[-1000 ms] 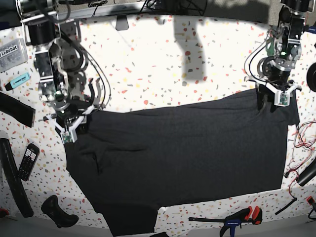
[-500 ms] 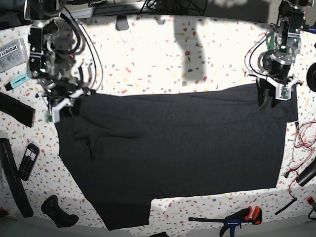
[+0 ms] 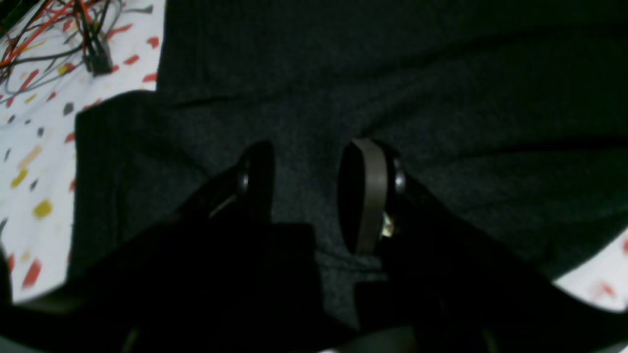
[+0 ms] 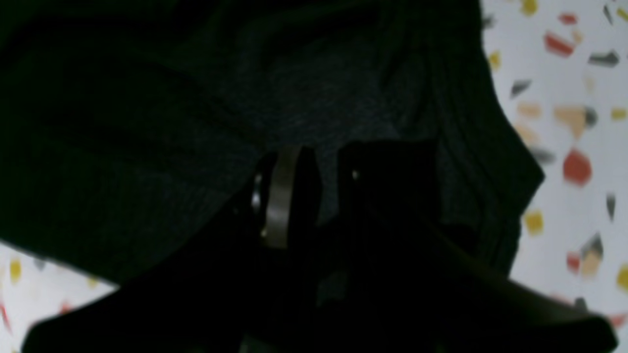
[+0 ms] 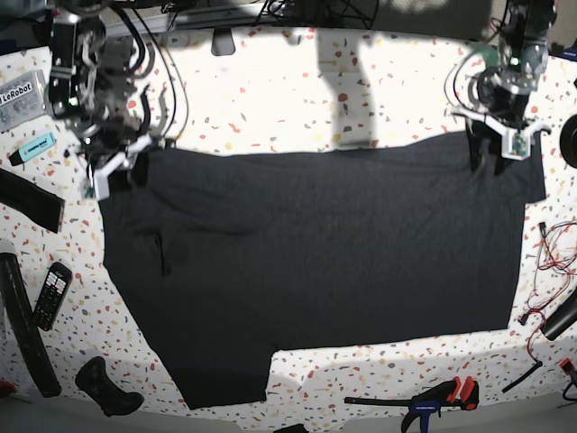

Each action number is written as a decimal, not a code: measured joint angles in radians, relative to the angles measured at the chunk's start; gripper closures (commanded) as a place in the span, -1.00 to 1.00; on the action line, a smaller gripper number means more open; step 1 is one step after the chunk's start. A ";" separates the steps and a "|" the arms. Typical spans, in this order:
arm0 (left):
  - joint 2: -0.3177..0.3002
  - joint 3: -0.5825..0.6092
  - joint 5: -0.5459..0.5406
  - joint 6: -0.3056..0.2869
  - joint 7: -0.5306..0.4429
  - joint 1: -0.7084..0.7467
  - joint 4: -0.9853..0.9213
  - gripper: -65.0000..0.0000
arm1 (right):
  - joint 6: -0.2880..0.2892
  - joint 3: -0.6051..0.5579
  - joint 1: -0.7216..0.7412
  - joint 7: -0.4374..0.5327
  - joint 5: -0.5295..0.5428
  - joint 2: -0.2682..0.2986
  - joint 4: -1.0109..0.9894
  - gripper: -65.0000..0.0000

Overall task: Fold the T-shirt properly
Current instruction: 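Drag the folded edge back toward the robot with both grippers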

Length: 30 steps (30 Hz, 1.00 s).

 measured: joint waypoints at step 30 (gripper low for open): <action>-0.006 0.001 0.265 0.105 0.164 0.381 0.351 0.25 | 0.016 0.169 -0.367 -0.080 -0.057 -0.007 0.280 0.57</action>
